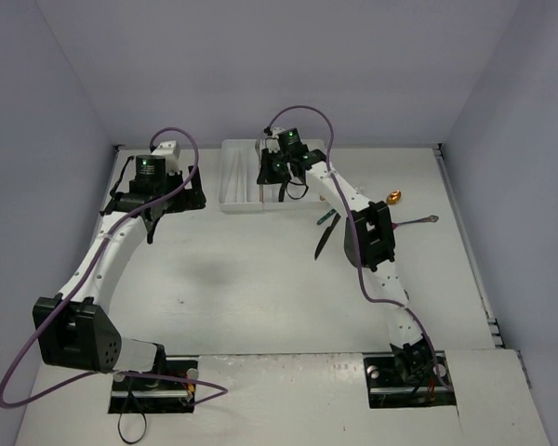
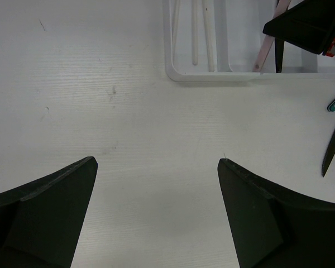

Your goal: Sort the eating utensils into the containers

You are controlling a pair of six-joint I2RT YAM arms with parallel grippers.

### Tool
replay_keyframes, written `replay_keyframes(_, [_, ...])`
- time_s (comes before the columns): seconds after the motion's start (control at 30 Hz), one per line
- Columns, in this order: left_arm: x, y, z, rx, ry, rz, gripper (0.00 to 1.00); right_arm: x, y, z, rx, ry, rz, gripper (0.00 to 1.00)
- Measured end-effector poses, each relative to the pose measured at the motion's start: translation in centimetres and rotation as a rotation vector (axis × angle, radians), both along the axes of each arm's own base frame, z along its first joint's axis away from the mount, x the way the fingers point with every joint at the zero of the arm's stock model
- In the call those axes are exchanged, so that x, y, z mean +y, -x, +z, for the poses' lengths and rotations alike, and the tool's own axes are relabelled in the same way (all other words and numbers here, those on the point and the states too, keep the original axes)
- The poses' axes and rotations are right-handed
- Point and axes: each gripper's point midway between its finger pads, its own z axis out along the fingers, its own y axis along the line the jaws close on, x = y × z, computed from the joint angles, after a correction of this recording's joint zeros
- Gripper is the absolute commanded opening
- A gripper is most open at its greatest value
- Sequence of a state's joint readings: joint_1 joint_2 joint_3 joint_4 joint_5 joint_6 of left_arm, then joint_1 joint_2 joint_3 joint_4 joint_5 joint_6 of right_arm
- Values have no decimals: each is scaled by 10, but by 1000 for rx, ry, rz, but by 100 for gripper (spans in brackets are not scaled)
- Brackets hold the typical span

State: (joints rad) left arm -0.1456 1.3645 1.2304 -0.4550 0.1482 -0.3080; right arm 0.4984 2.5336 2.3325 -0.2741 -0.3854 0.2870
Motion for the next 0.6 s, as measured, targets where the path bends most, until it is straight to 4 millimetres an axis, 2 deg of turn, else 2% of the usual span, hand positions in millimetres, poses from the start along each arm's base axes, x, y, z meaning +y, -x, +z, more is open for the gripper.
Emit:
replay_keyframes(0.2, [3, 3, -7, 17, -3, 6, 88, 6, -7, 17, -49, -16, -3, 0])
replay_keyframes(0.3, [3, 3, -5, 12, -2, 8, 88, 9, -12, 18, -68, -26, -3, 0])
replay_keyframes(0.6, [4, 3, -4, 8, -1, 9, 88, 9, -11, -28, -10, 6, -1, 0])
